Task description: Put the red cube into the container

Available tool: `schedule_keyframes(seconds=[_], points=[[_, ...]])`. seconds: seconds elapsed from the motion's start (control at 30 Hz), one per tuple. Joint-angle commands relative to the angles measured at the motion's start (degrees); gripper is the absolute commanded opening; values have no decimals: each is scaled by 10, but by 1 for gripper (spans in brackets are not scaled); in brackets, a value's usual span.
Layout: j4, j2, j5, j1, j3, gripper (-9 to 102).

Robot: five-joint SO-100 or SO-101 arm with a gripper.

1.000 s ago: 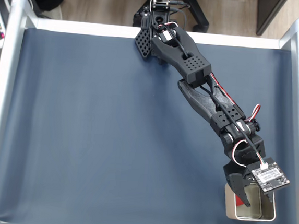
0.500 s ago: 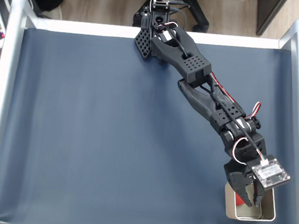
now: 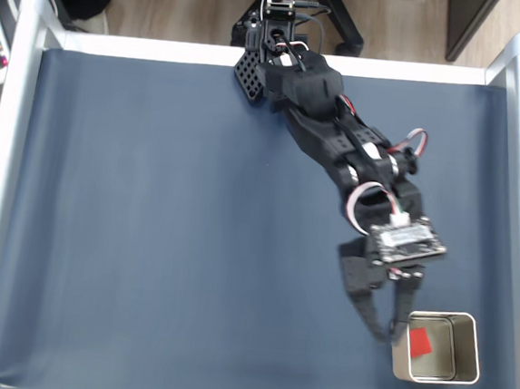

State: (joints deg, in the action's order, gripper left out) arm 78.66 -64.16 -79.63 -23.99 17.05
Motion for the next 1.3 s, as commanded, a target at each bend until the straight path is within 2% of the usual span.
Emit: schedule_keyframes(seconds=[0.0,0.13,0.37,0.63,0.97,1.27], points=[[-61,-120,-13,29,113,0],[-183,-269,-35,57,355,0],[-290,-463,-44,88,678,0],[-374,-627,-58,119,971,0],[-416,-844,-88,162,1294,0],[-398,-1034,-81,172,1503,0]])
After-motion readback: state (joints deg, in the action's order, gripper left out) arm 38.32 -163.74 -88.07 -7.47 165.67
